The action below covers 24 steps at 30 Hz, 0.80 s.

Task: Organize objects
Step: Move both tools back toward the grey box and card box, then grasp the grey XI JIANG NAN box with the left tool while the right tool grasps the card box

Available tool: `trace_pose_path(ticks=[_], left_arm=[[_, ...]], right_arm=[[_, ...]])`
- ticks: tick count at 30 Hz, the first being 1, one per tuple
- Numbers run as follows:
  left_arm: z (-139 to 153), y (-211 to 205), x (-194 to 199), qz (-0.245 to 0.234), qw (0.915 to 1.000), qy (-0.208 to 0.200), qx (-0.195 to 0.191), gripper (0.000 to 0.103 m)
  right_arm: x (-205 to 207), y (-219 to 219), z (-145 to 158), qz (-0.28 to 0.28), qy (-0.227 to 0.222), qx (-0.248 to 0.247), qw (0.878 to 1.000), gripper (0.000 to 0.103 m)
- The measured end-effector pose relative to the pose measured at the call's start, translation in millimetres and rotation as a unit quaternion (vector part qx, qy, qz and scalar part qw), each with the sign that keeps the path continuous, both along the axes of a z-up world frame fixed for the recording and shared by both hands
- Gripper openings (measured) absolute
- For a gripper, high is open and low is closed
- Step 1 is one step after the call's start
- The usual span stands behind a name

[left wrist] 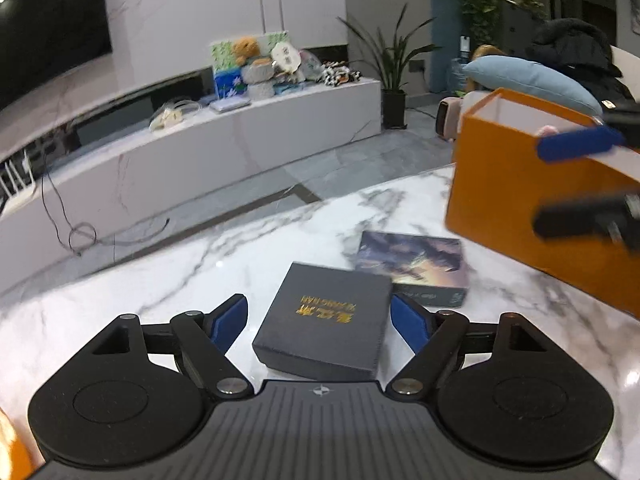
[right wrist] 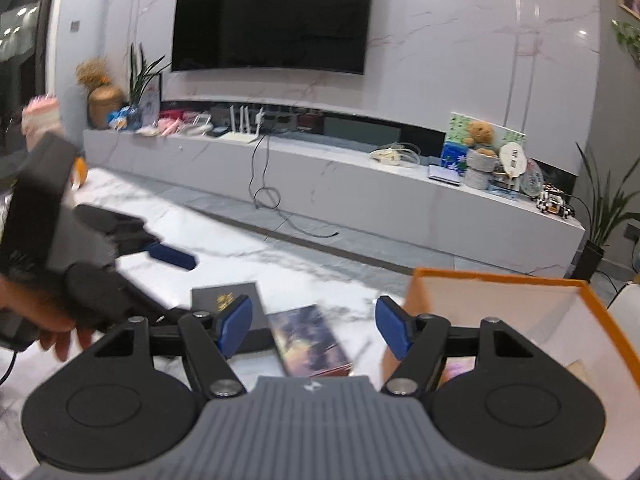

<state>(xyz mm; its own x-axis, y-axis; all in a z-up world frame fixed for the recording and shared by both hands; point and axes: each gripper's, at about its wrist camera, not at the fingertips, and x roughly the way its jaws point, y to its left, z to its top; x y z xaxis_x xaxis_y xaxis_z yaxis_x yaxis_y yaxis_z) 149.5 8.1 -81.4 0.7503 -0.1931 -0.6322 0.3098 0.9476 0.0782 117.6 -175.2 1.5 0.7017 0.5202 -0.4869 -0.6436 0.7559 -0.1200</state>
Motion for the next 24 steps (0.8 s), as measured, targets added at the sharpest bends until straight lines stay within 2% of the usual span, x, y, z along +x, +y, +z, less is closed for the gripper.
trace_pose_path(ticks=[5,6,13,24], left_arm=[[-10.3,4.6,5.3,-0.010,0.9999,0.006,-0.005,0.096],[-11.4,4.2,5.6,-0.013,0.9999,0.009,-0.004,0.093],[-12.9,3.3,1.6,-0.006,0.9999,0.008,-0.004,0.092],[0.1,-5.8,-31.1,0.050,0.9959,0.076,0.003,0.092]], right_arm=[[-9.3,12.9,-18.1,0.017,-0.001,-0.036,0.999,0.070],[-9.5,12.9,-19.1,0.018,0.000,-0.036,0.999,0.070],[-3.3,7.1,-21.9,0.007,0.016,-0.025,1.000,0.072],[-3.8,13.5,-34.0,0.005,0.035,-0.039,0.999,0.074]])
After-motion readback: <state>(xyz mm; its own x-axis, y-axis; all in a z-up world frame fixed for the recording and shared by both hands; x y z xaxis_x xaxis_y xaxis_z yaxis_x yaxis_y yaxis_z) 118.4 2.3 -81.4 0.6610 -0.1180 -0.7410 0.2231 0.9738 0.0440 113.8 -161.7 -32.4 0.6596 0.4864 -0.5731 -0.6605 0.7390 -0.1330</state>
